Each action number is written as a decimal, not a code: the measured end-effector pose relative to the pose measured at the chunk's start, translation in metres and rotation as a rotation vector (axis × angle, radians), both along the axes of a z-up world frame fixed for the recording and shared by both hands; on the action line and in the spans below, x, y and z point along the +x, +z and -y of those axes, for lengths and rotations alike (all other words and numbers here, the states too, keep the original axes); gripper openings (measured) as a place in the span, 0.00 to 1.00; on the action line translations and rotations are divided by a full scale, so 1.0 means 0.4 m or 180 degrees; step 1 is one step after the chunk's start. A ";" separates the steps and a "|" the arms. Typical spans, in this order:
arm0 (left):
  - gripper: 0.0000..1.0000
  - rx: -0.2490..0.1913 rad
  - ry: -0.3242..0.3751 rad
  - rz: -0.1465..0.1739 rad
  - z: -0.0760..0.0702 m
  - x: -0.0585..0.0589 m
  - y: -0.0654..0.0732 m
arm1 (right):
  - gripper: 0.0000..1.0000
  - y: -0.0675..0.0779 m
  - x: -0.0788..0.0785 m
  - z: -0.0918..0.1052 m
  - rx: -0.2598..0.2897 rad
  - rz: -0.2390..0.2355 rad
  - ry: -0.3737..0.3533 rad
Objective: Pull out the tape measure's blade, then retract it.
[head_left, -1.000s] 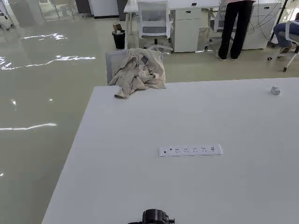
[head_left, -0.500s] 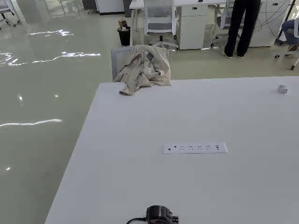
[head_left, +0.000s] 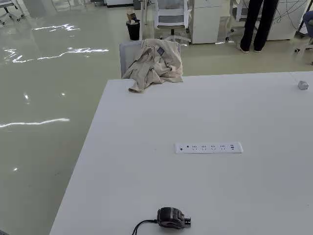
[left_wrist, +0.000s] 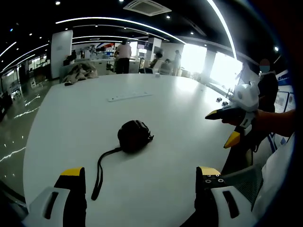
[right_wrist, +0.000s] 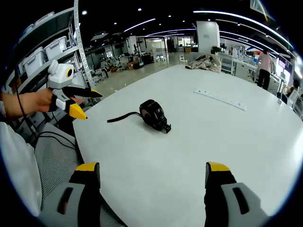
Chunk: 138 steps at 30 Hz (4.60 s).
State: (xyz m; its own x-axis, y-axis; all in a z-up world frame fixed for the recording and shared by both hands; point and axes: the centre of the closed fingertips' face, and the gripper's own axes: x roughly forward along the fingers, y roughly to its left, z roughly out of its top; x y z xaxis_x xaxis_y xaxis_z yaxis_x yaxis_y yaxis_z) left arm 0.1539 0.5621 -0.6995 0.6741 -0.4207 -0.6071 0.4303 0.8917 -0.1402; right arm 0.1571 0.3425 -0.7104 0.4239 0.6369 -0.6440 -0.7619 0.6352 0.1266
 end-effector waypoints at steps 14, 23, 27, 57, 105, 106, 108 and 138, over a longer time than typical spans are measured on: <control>0.91 0.0062 -0.0163 0.0045 0.015 0.040 -0.011 | 0.92 -0.029 0.025 -0.021 -0.0175 0.0044 0.0271; 0.88 0.0137 -0.0288 0.0081 0.027 0.057 -0.017 | 0.91 -0.037 0.045 -0.043 -0.0204 0.0076 0.0399; 0.86 0.0161 -0.0346 0.0099 0.032 0.067 -0.021 | 0.90 -0.045 0.052 -0.052 -0.0219 0.0080 0.0449; 0.80 0.0488 -0.1007 0.0223 0.090 0.179 -0.056 | 0.77 -0.101 0.128 -0.075 -0.0479 0.0253 0.0940; 0.65 0.1134 -0.2285 0.0193 0.142 0.284 -0.161 | 0.55 -0.203 0.251 -0.178 -0.0710 0.0422 0.1788; 0.65 0.1134 -0.2306 0.0182 0.143 0.284 -0.166 | 0.55 -0.208 0.252 -0.181 -0.0713 0.0413 0.1805; 0.65 0.1145 -0.2339 0.0174 0.144 0.286 -0.172 | 0.54 -0.214 0.253 -0.184 -0.0723 0.0412 0.1840; 0.53 0.1313 -0.2853 0.0103 0.183 0.322 -0.235 | 0.41 -0.270 0.280 -0.239 -0.0725 0.0389 0.2236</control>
